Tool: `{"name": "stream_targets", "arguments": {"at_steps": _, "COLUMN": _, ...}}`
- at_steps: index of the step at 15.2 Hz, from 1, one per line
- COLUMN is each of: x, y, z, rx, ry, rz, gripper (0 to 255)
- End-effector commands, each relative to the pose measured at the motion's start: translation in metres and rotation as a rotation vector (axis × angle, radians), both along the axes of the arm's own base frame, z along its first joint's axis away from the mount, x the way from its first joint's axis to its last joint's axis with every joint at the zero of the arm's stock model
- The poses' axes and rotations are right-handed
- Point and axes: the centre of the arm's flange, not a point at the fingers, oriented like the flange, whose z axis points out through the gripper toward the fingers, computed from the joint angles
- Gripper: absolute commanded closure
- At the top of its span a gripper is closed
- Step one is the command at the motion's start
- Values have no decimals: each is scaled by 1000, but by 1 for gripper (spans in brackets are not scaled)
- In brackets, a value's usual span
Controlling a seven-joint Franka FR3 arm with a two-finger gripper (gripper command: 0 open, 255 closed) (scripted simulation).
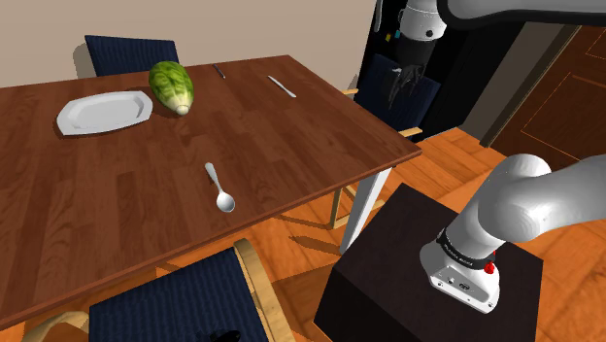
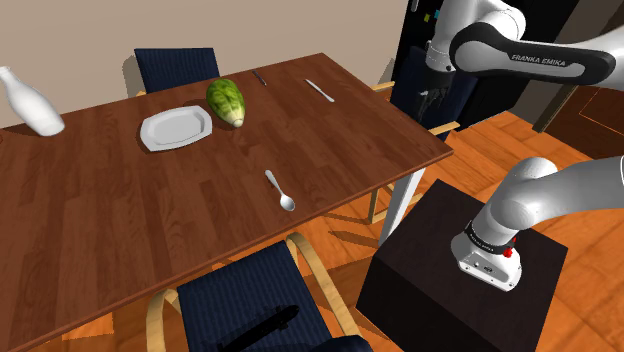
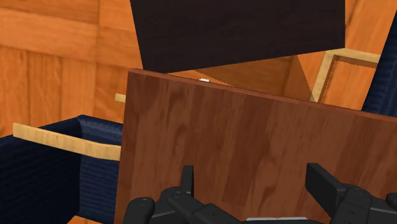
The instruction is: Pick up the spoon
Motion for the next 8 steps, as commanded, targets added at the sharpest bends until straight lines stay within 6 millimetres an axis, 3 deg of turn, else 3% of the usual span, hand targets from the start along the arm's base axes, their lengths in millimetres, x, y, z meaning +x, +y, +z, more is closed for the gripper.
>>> {"name": "stream_targets", "arguments": {"at_steps": 1, "x": 0, "y": 0, "z": 0, "rx": 0, "ry": 0, "rz": 0, "gripper": 0}}
{"name": "stream_targets", "arguments": {"at_steps": 8, "x": 45, "y": 69, "z": -31, "rx": 50, "ry": 20, "rz": -35, "gripper": 0}}
